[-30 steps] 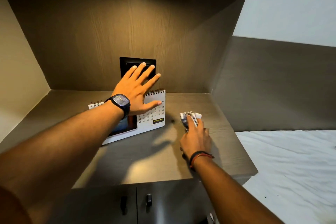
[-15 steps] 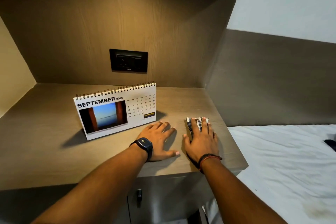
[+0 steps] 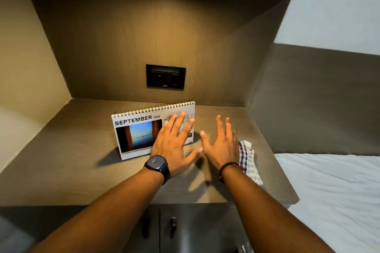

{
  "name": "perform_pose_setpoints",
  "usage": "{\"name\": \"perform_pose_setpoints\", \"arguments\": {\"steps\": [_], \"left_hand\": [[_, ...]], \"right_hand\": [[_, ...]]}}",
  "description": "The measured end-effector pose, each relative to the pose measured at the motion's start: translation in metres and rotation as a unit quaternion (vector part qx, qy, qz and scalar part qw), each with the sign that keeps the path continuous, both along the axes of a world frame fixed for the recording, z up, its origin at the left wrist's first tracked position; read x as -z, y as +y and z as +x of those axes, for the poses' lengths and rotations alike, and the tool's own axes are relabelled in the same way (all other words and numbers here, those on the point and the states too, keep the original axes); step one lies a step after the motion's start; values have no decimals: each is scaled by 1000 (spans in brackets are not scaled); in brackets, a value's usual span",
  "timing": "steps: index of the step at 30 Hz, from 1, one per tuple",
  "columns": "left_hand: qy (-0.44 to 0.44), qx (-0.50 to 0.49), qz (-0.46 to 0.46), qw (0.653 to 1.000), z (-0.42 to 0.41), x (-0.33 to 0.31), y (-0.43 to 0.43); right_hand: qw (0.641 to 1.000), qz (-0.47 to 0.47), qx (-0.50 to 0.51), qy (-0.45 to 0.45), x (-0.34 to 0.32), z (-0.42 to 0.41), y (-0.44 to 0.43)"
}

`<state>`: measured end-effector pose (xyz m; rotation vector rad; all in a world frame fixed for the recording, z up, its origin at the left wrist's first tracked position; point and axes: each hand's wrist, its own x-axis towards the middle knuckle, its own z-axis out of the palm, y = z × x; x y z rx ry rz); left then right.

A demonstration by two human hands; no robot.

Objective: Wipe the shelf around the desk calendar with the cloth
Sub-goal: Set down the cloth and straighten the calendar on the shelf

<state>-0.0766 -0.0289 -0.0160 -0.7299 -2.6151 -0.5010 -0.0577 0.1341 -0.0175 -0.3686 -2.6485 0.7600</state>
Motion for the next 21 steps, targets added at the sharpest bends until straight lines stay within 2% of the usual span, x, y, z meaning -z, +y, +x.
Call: {"name": "perform_pose_setpoints", "arguments": {"steps": [3,5,8,10,12,13,21], "left_hand": [[63,-97,104,988,4,-18,-29],[77,-184,167,966,6,-24,-48],[14,-313,269,911,7,-25,-71],[-66,-331,369,866,5,-24,-75],[-151,-308,454,823,-1,-20,-74],[-180,-301,461,815,-4,-18,-74],[-239,-278,486,793,-62,-17,-105]], "right_hand": [[983,-179,-21,46,-23,-22,-33],[967,-249,-27,49,-34,-32,-50],[942,-331,-46,9,-44,-44,-68],[927,-373,-43,-15,-47,-49,-76],[919,-394,-23,-20,-47,-51,-82],[918,-396,-11,-18,-47,-52,-84],[932,-353,82,16,-41,-60,-122]]}}
